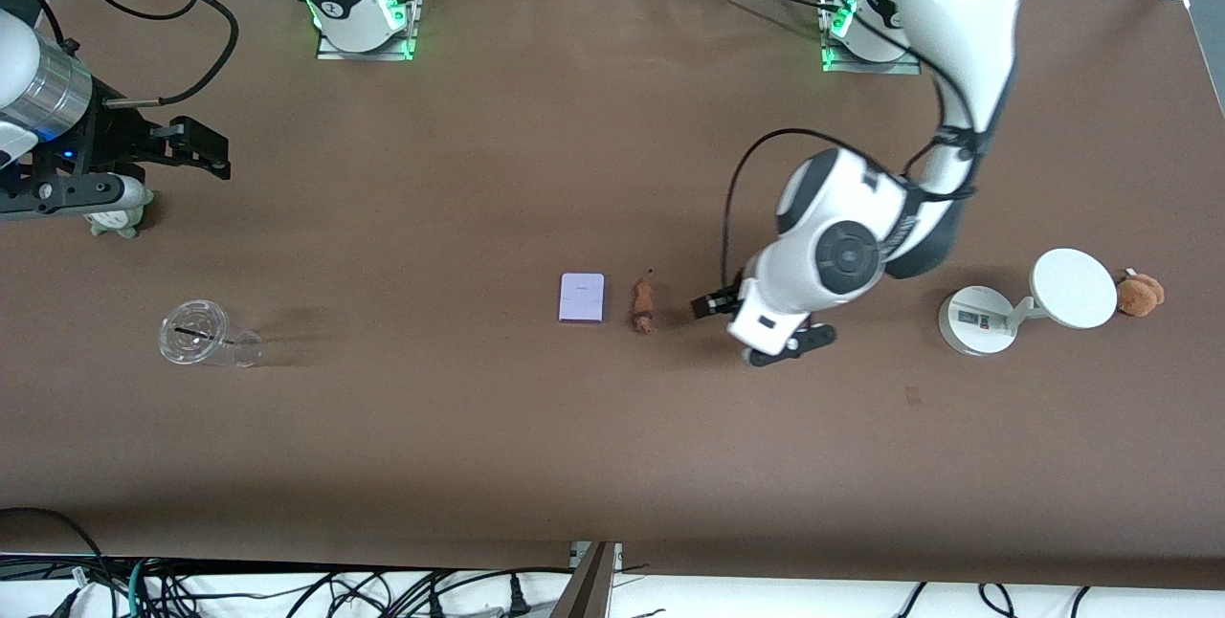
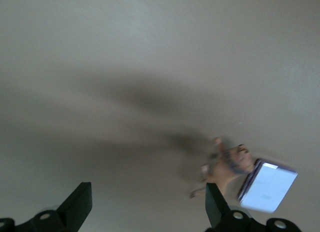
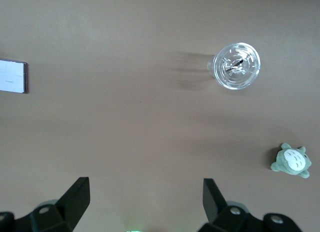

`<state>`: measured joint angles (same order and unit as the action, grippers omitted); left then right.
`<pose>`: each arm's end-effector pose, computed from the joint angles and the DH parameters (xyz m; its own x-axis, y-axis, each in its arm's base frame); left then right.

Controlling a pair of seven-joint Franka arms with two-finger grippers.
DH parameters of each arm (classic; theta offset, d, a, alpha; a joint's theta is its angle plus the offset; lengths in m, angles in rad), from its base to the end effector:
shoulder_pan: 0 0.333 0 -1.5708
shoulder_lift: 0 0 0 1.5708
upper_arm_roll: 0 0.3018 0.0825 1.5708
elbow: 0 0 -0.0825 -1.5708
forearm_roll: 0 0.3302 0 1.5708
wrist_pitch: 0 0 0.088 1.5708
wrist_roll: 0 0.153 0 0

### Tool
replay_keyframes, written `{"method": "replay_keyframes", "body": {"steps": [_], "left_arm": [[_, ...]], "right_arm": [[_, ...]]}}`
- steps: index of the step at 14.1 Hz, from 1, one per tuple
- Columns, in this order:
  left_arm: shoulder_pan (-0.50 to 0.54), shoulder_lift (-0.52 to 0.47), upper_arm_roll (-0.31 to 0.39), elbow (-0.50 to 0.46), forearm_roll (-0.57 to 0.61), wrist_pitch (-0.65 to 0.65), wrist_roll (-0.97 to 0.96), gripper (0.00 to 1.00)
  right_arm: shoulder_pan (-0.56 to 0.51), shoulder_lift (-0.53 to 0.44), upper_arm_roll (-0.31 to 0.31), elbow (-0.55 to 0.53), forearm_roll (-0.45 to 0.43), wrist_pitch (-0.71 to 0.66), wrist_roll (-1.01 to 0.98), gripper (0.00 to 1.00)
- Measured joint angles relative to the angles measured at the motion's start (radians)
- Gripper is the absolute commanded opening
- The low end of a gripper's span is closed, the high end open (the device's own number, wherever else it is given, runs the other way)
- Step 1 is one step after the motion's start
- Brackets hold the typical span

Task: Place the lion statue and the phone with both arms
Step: 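Reach the left gripper over the brown lion statue beside the phone, then grasp the lion with the left gripper while the right gripper reaches the phone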

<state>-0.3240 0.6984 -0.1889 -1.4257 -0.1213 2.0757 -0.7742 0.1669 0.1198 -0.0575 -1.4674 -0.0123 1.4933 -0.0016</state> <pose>0.5822 -0.3179 0.2590 0.9217 0.3376 -0.1909 0.3640 -0.9230 0.1246 0.5196 0.0567 0.5394 0.9896 0.1091 -0.0936 0.1114 -0.9936 0.0190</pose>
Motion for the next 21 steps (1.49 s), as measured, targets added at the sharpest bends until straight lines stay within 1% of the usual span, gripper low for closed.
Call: {"method": "replay_keyframes", "body": {"steps": [1,4,7,9,12,16,17,18,19,20,21], "left_arm": [[-0.031,0.031,0.0,-0.001,0.0,0.064,-0.025,1.0],[-0.088,0.077,0.001,-0.001,0.0,0.157,-0.055,1.0],[-0.147,0.088,0.006,-0.001,0.021,0.19,-0.088,1.0],[-0.173,0.1,0.008,-0.002,0.074,0.209,-0.1,1.0],[-0.224,0.151,0.026,-0.002,0.16,0.249,-0.139,1.0],[-0.231,0.166,0.046,0.006,0.168,0.261,-0.141,1.0],[-0.228,0.166,0.049,0.01,0.168,0.261,-0.141,0.96],[-0.228,0.166,0.05,0.013,0.168,0.261,-0.141,0.86],[-0.228,0.166,0.051,0.014,0.168,0.261,-0.141,0.78],[-0.228,0.166,0.051,0.016,0.168,0.261,-0.141,0.67],[-0.228,0.166,0.051,0.017,0.168,0.261,-0.141,0.5]], "right_arm": [[0.0,0.0,0.0,0.0,0.0,0.0,0.0,1.0],[0.0,0.0,0.0,0.0,0.0,0.0,0.0,1.0],[0.002,0.0,0.001,0.0,0.0,0.0,0.0,1.0],[0.004,0.0,0.003,0.0,0.0,0.0,0.0,1.0],[0.005,0.0,0.004,0.0,0.0,0.0,0.0,1.0],[0.005,0.0,0.004,0.0,0.0,0.0,0.0,1.0],[0.005,0.0,0.004,0.0,0.0,0.0,0.0,1.0],[0.005,0.001,0.004,0.0,0.0,0.0,0.0,1.0],[0.005,0.001,0.005,0.0,0.0,0.0,0.0,1.0],[0.006,0.003,0.005,0.0,0.0,0.001,0.0,1.0],[0.008,0.007,0.006,0.0,0.001,0.001,0.0,1.0]]}}
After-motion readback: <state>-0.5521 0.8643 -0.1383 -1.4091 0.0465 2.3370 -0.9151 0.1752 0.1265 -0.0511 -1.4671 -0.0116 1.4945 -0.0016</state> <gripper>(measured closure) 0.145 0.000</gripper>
